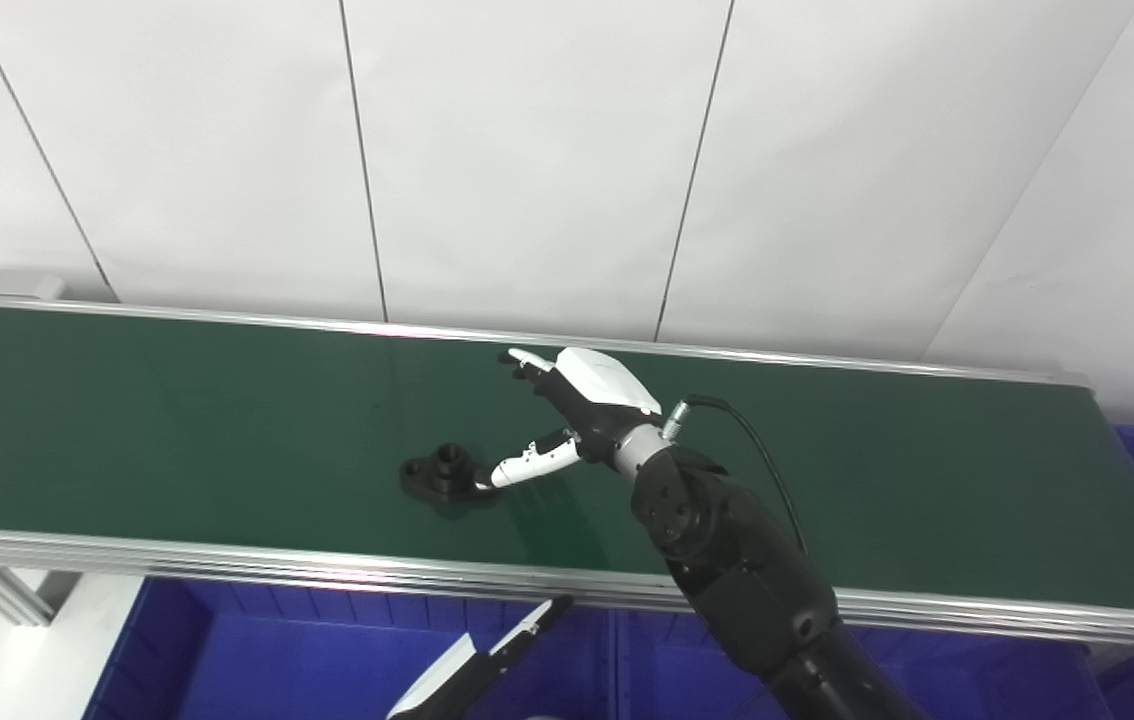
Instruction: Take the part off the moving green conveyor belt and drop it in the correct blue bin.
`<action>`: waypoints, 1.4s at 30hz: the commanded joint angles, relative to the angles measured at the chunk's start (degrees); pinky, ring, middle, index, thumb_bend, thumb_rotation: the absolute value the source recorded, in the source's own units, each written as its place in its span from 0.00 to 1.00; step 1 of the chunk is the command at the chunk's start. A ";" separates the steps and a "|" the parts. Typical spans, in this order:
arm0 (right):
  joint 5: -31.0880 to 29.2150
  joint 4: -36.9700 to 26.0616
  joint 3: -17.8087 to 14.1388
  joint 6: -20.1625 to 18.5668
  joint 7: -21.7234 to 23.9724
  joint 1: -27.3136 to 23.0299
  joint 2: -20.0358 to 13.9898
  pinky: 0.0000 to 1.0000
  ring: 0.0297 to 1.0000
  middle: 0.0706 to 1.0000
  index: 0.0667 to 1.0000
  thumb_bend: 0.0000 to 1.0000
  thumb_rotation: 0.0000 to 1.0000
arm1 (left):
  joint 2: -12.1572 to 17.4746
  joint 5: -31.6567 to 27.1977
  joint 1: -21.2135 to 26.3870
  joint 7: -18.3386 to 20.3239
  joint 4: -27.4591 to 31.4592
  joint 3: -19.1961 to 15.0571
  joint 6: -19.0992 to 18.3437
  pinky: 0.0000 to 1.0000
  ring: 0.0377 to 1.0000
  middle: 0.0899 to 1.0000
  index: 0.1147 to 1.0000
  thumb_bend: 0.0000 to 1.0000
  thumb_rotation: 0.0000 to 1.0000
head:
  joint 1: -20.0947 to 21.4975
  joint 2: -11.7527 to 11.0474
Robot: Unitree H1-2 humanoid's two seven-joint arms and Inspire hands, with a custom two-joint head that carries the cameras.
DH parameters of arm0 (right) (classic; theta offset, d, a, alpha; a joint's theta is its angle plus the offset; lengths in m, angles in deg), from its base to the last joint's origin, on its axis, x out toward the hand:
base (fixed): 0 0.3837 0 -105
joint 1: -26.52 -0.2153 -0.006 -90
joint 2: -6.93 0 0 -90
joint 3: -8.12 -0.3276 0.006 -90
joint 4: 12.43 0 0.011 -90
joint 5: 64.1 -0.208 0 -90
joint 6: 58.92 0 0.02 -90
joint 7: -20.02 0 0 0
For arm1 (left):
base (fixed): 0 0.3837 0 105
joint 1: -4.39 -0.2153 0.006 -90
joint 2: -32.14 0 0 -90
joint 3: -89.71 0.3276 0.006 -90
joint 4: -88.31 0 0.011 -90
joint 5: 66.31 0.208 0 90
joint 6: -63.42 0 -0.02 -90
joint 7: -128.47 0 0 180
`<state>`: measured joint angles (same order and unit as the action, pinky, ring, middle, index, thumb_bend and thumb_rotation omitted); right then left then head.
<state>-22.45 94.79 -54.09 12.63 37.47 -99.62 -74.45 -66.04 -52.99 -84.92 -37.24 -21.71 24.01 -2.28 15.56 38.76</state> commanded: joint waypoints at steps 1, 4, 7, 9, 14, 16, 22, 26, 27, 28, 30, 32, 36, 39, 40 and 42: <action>1.22 -0.75 0.72 -0.51 0.26 -3.24 0.28 0.78 0.85 0.89 0.93 0.89 0.44 | -0.55 0.37 0.62 0.04 2.31 0.02 0.89 0.98 1.00 1.00 1.00 0.71 0.77 | -0.07 -0.02; 2.96 0.36 3.34 -0.07 1.49 -4.10 0.44 0.80 0.85 0.89 0.93 0.89 0.45 | -1.17 0.74 0.24 -0.21 3.05 0.14 0.43 0.98 1.00 1.00 1.00 0.71 0.78 | -0.51 -0.08; 4.42 1.68 5.29 0.20 1.96 -4.60 0.61 0.79 0.84 0.88 0.93 0.88 0.47 | -1.65 0.83 -0.01 -0.11 3.44 0.23 -0.15 0.97 1.00 1.00 1.00 0.72 0.78 | -0.86 -0.03; 4.70 2.54 5.77 0.18 1.86 -4.73 0.78 0.79 0.84 0.88 0.92 0.87 0.45 | -1.79 0.91 -0.12 0.12 3.82 0.36 -0.73 0.97 1.00 1.00 1.00 0.73 0.77 | -1.29 0.09; 4.88 4.59 6.29 0.40 1.58 -4.50 0.74 0.80 0.85 0.88 0.92 0.86 0.41 | -2.43 0.48 -0.46 0.43 4.11 0.41 -0.94 0.97 1.00 1.00 1.00 0.73 0.76 | -2.03 0.35; 4.74 5.09 6.37 0.96 1.11 -3.91 0.50 0.80 0.85 0.88 0.91 0.86 0.38 | -2.60 0.93 -0.58 0.37 4.42 0.46 -1.24 0.96 1.00 1.00 1.00 0.74 0.77 | -2.34 0.42; 5.34 6.91 7.47 2.96 -1.56 -2.06 -0.36 0.75 0.81 0.86 0.89 0.84 0.29 | -2.78 1.82 -0.96 0.27 5.59 0.78 -2.50 0.95 1.00 1.00 1.00 0.75 0.78 | -2.73 0.65; 5.66 7.69 7.94 4.72 -4.28 -0.52 -1.02 0.71 0.79 0.84 0.87 0.80 0.26 | -2.86 2.16 -1.22 0.11 6.06 0.77 -2.45 0.95 1.00 1.00 1.00 0.73 0.78 | -2.69 0.82; 5.66 7.78 7.96 5.07 -5.05 -0.11 -1.11 0.65 0.74 0.81 0.85 0.77 0.21 | -2.90 2.27 -1.22 -0.04 5.98 0.76 -2.20 0.95 1.00 1.00 1.00 0.73 0.78 | -2.69 0.82; 5.57 7.62 8.00 5.48 -5.70 0.36 -1.26 0.63 0.73 0.80 0.84 0.77 0.19 | -2.90 2.29 -1.14 -0.09 5.87 0.77 -1.94 0.96 1.00 1.00 1.00 0.73 0.78 | -2.61 0.93; 5.43 7.30 8.20 5.88 -6.11 0.89 -1.55 0.46 0.53 0.54 0.79 0.61 0.05 | -2.86 2.39 -1.08 -0.07 5.94 0.81 -1.91 0.96 1.00 1.00 1.00 0.72 0.78 | -2.58 0.90; 5.62 7.03 8.57 6.10 -6.06 1.17 -1.82 0.39 0.44 0.47 0.73 0.57 0.01 | -2.79 2.58 -1.11 -0.08 6.17 0.81 -2.12 0.96 1.00 1.00 1.00 0.72 0.78 | -2.55 1.05; 6.90 6.62 9.72 6.56 -6.52 1.61 -2.43 0.37 0.40 0.49 0.49 0.51 0.00 | -2.81 2.21 -1.05 -0.02 6.21 0.65 -1.89 0.97 1.00 1.00 1.00 0.70 0.77 | -2.54 1.18; 8.04 6.98 10.65 7.89 -8.20 1.81 -2.87 0.33 0.39 0.48 0.47 0.51 0.00 | -2.75 1.70 -0.84 0.17 5.95 0.52 -1.63 0.97 1.00 1.00 1.00 0.69 0.76 | -2.26 1.17; 8.17 7.16 10.75 8.34 -8.70 1.84 -2.93 0.32 0.39 0.49 0.47 0.51 0.00 | -2.72 1.64 -0.79 0.22 5.94 0.50 -1.68 0.98 1.00 1.00 1.00 0.69 0.76 | -2.26 1.17; 8.66 7.48 10.98 9.62 -10.79 2.08 -3.14 0.30 0.38 0.48 0.47 0.51 0.00 | -2.67 1.47 -0.52 0.29 5.58 0.46 -1.37 0.98 1.00 1.00 1.00 0.69 0.76 | -2.21 1.14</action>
<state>-14.46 101.76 -44.00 19.36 27.65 -97.95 -78.04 -68.26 -51.01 -86.59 -36.88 -17.14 24.52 -5.35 13.36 39.82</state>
